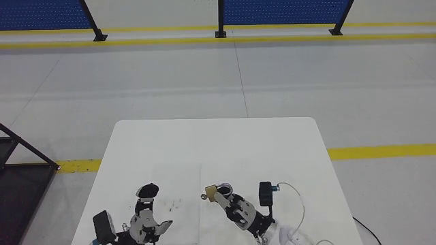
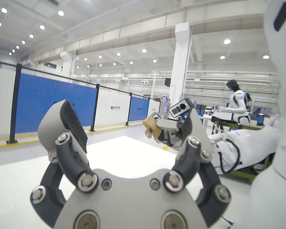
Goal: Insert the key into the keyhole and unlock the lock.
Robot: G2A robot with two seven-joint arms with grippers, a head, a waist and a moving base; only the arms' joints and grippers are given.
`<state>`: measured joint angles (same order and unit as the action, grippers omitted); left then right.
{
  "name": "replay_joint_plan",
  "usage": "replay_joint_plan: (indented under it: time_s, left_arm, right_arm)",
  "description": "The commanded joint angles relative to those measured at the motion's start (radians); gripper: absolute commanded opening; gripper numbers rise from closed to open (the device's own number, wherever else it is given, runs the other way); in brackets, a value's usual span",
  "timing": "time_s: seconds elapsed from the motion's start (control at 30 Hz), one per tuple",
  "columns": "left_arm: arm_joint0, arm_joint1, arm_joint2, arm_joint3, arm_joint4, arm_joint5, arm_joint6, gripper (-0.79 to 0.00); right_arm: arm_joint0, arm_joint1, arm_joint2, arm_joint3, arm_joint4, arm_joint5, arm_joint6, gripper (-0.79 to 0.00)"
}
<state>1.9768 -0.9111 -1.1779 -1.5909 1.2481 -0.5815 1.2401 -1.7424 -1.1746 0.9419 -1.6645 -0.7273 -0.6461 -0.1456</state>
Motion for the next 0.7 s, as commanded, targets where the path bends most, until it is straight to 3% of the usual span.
replay_joint_plan:
  time_s: [0.0, 0.17, 0.3, 0.67]
  left_arm:
    - [0.038, 0.019, -0.042, -0.013, -0.054, -0.078, -0.079, 0.0]
    - [0.12, 0.06, -0.171, -0.004, -0.15, -0.258, -0.26, 0.0]
    - [0.161, 0.081, -0.246, 0.029, -0.21, -0.393, -0.397, 0.0]
    - [0.191, 0.087, -0.305, 0.024, -0.326, -0.431, -0.503, 0.0]
  right_arm:
    - [0.017, 0.0, -0.011, 0.003, 0.026, 0.029, 0.102, -0.785]
    - [0.091, -0.01, -0.074, 0.033, 0.064, 0.112, 0.32, -0.785]
    - [0.155, -0.032, -0.144, 0.073, 0.079, 0.179, 0.371, -0.785]
    - [0.314, -0.113, -0.323, 0.25, 0.095, 0.311, 0.404, -0.785]
